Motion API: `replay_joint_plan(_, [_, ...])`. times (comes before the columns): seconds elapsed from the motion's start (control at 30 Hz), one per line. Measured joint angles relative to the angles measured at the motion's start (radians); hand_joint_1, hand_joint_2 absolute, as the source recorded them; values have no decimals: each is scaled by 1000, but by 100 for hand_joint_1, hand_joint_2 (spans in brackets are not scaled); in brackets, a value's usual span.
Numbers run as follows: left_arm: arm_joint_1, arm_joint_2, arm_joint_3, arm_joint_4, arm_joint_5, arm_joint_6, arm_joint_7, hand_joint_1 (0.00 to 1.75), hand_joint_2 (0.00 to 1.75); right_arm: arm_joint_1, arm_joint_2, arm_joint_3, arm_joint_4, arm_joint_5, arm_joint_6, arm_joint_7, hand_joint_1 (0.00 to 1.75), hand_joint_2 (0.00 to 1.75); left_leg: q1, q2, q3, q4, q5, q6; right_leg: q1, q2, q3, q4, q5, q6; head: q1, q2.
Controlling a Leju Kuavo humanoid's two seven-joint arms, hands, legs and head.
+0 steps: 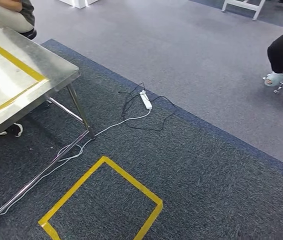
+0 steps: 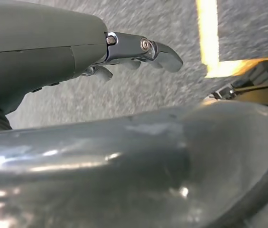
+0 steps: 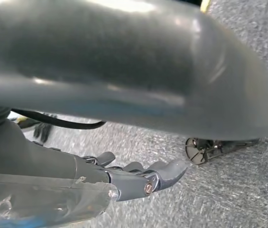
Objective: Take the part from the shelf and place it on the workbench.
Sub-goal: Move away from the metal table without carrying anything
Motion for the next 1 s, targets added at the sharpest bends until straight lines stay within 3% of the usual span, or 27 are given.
replay_joint_plan(0.07, [0, -10, 4, -4, 13, 4, -28, 0, 0, 0, -2, -3, 0, -3, 0, 2, 0, 0, 4, -35, 31, -78, 21, 2, 1, 25, -9, 5, 0, 11, 0, 0])
replay_joint_plan(0.13, [0, -24, 9, -12, 17, 12, -38, 0, 0, 8, -9, -7, 0, -4, 2, 13, 0, 0, 2, -24, 34, -86, 20, 12, -2, 45, -17, 1, 3, 23, 0, 0])
replay_joint_plan(0.17, [0, -31, 11, -18, 10, 16, -35, 0, 0, 14, -13, -10, 0, -4, 5, 19, 0, 0, 2, -14, 35, -87, 21, 19, -3, 38, -20, 4, 2, 28, 0, 0])
replay_joint_plan(0.23, [2, -45, 12, -30, -5, 26, -30, 0, 0, 21, -23, -14, -1, -5, 9, 30, 0, 0, 2, 12, 37, -89, 24, 32, -2, -19, -45, 58, -34, 37, 6, 0])
replay_joint_plan(0.3, [7, -59, 14, -38, -12, 35, -28, 0, 0, 18, -29, -17, -1, -5, 11, 37, 0, 0, -2, 41, 37, -90, 23, 38, -1, -83, -104, 184, -104, 44, 12, 0])
replay_joint_plan(0.33, [8, -65, 17, -40, -14, 39, -27, 0, 0, 17, -32, -19, -1, -5, 11, 39, 0, 0, -4, 57, 37, -89, 22, 40, -2, -95, -135, 250, -134, 47, 12, 0])
replay_joint_plan(0.37, [9, -69, 19, -42, -16, 41, -26, 0, 0, 17, -35, -20, -1, -4, 12, 41, 0, 0, -4, 72, 38, -89, 20, 40, -3, -99, -153, 290, -146, 49, 12, 0])
replay_joint_plan(0.4, [9, -74, 21, -44, -18, 42, -27, 0, 0, 19, -38, -20, -1, -2, 13, 42, 0, 0, -5, 87, 40, -89, 18, 40, -3, -102, -154, 297, -141, 50, 12, 0])
replay_joint_plan(0.47, [8, -80, 23, -47, -28, 43, -34, 0, 0, 22, -46, -22, 0, 5, 14, 41, 0, 0, -5, 112, 48, -89, 12, 35, -3, -122, -91, 188, -80, 48, 12, 0])
replay_joint_plan(0.53, [8, -83, 26, -48, -39, 41, -41, 0, 0, 19, -55, -22, 4, 17, 14, 34, 0, 0, -11, 132, 58, -89, 4, 27, 0, -170, -19, 59, -33, 40, 13, 0])
replay_joint_plan(0.6, [8, -86, 30, -49, -43, 38, -39, 0, 0, 13, -64, -22, 11, 26, 14, 29, 0, 0, -17, 150, 66, -90, 0, 18, 3, -187, 1, 17, -24, 27, 13, 0])
replay_joint_plan(0.67, [7, -88, 32, -50, -45, 37, -34, 0, 0, 12, -73, -22, 16, 31, 14, 29, 0, 0, -15, 163, 73, -95, -3, 8, 3, -160, 0, 13, -19, 13, 12, 0])
replay_joint_plan(0.73, [6, -90, 35, -52, -42, 35, -27, 0, 0, 11, -80, -22, 20, 34, 13, 27, 0, 0, -10, 126, 64, -65, -31, -1, -1, -135, 2, 5, -13, 0, 10, 0])
replay_joint_plan(0.8, [6, -94, 52, -57, -20, 33, -8, 0, 0, 6, -85, -22, 28, 40, 11, 23, 0, 0, -9, 69, 10, 47, -90, -3, -3, -108, 2, 2, -10, -8, 4, 0])
replay_joint_plan(0.87, [7, -101, 85, -73, 0, 21, 16, 0, 0, 0, -87, -20, 44, 52, 6, 16, 0, 0, -9, 49, -57, 167, -129, -2, -2, -75, 1, 2, -9, -12, 1, 0])
replay_joint_plan(0.9, [8, -105, 102, -85, 1, 13, 22, 0, 0, -2, -88, -18, 52, 60, 3, 12, 0, 0, -10, 47, -73, 186, -121, -1, -2, -59, 2, 2, -9, -12, 2, 0])
replay_joint_plan(0.93, [8, -110, 117, -100, -2, 3, 26, 0, 0, -2, -89, -14, 61, 71, 1, 8, 0, 0, -9, 45, -72, 168, -94, 0, -2, -43, 3, 2, -9, -11, 2, 0])
replay_joint_plan(1.0, [5, -119, 143, -131, -3, -16, 29, 0, 0, -4, -90, -1, 78, 99, -2, -1, 0, 0, -5, 16, -28, 55, -16, 0, -3, -14, 3, 3, -7, -6, 1, 0])
